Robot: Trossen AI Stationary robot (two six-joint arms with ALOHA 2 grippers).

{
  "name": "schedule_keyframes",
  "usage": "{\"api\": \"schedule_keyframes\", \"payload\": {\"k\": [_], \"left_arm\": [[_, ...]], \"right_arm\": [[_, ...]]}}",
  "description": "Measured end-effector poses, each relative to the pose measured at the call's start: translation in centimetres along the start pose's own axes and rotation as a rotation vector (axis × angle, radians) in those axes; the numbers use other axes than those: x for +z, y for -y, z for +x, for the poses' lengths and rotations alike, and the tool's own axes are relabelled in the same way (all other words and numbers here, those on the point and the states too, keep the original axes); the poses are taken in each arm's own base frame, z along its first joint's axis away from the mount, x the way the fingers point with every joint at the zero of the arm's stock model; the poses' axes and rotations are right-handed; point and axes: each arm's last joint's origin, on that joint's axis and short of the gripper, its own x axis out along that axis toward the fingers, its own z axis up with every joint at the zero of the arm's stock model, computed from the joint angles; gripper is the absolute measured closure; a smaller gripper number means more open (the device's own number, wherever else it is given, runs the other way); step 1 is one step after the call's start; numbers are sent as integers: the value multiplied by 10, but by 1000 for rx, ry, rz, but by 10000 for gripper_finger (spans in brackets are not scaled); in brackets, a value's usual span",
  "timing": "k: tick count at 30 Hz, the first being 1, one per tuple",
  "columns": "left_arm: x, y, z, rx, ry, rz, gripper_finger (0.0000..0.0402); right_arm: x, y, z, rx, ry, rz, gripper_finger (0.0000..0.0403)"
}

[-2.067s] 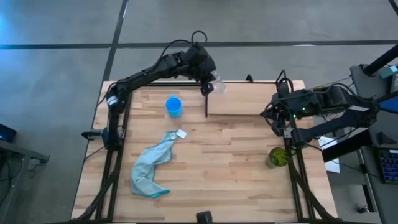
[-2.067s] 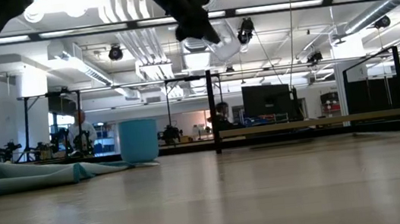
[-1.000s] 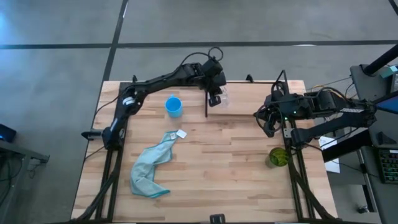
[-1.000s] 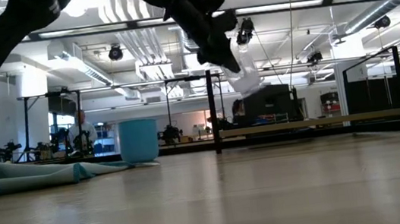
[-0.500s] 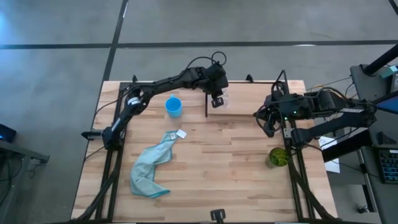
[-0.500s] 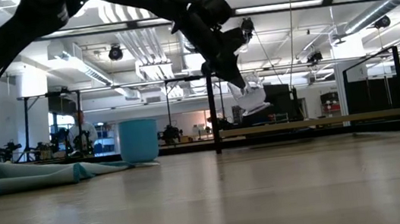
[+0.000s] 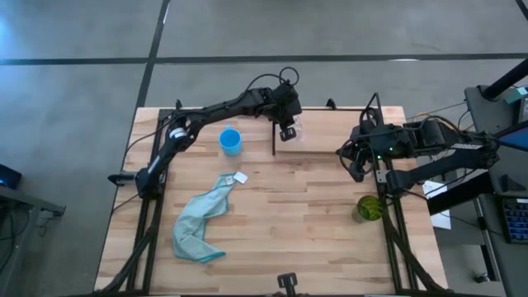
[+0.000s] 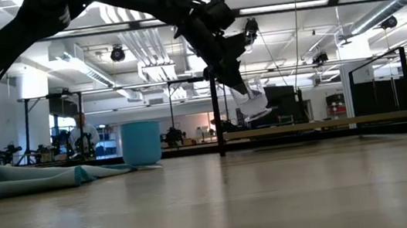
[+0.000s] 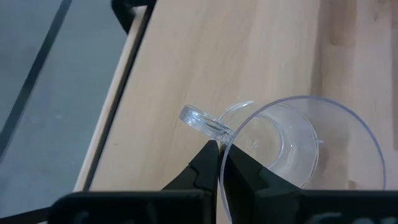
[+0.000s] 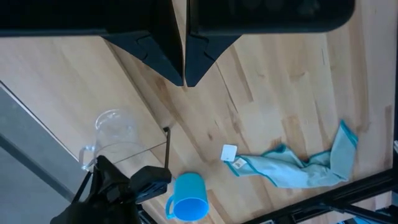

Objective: Stack small to large cups/mugs on shelf
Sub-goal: Put the transparent mug on the shelf

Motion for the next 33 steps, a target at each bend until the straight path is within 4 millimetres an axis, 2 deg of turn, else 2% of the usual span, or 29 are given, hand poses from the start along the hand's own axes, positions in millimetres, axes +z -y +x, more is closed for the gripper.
{"api": "schedule_keyframes", "payload": {"k": [7, 11, 14, 19, 25, 28, 33], "left_arm": [[1, 0, 0, -10, 7, -1, 401], [1, 1, 0, -25, 10, 0, 401], [1, 1, 0, -26, 10, -1, 401], [1, 2, -1, -35, 6, 0, 401], [2, 5, -2, -43, 12, 5, 401], [2, 5, -2, -45, 3, 4, 401], [-6, 6, -2, -61, -74, 0, 401]], "right_arm": [[0, 0, 0, -4, 2, 0, 394], [-2, 5, 4, -174, 60, 40, 394], [-7, 11, 14, -309, 86, 93, 394], [-18, 15, 42, -322, 88, 155, 394], [-26, 13, 77, -297, 185, -42, 394], [-28, 13, 84, -306, 216, -129, 394], [-34, 16, 91, -345, 215, -142, 394]]}}
